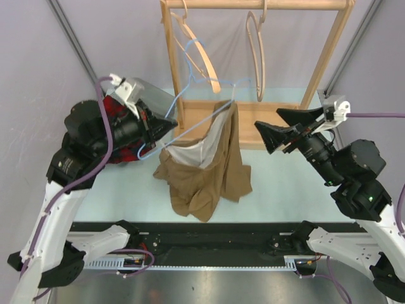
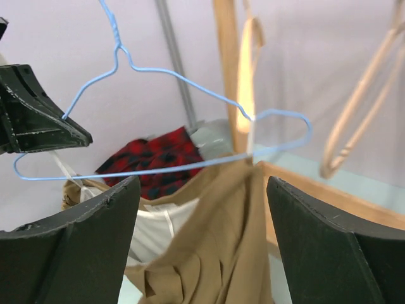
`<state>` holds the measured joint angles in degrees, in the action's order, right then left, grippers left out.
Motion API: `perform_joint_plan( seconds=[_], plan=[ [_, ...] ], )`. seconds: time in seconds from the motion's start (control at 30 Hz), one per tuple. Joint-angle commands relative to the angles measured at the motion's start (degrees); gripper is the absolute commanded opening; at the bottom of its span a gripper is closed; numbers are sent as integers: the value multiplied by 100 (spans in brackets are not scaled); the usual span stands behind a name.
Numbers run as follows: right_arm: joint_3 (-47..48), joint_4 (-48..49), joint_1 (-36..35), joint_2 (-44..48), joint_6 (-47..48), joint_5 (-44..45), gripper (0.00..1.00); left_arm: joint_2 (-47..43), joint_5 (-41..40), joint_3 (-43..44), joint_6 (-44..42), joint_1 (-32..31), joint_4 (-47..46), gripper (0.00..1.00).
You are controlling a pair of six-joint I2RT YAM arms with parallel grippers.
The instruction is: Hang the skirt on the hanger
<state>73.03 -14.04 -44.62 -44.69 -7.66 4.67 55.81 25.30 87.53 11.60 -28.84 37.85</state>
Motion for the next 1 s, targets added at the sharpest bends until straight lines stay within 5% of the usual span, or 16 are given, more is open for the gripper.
perform_joint_plan(
  seconds=[0.0,0.43,0.7,0.97],
  plan=[
    [281,113,-20,-5,72,860,85,781,-561,1134,422,36,-287,0],
    [176,-11,-20,-348,-279,1599,77,1660,-1193,1776,1837,-60,-1393,0],
    [9,-142,-20,-330,-368,1581,77,1977,-2096,2049,1794,-1000,-1350,0],
    [-35,-248,-20,-181,-306,1695,77,1749,-3530,1153,2005,-1791,-2043,0]
  ],
)
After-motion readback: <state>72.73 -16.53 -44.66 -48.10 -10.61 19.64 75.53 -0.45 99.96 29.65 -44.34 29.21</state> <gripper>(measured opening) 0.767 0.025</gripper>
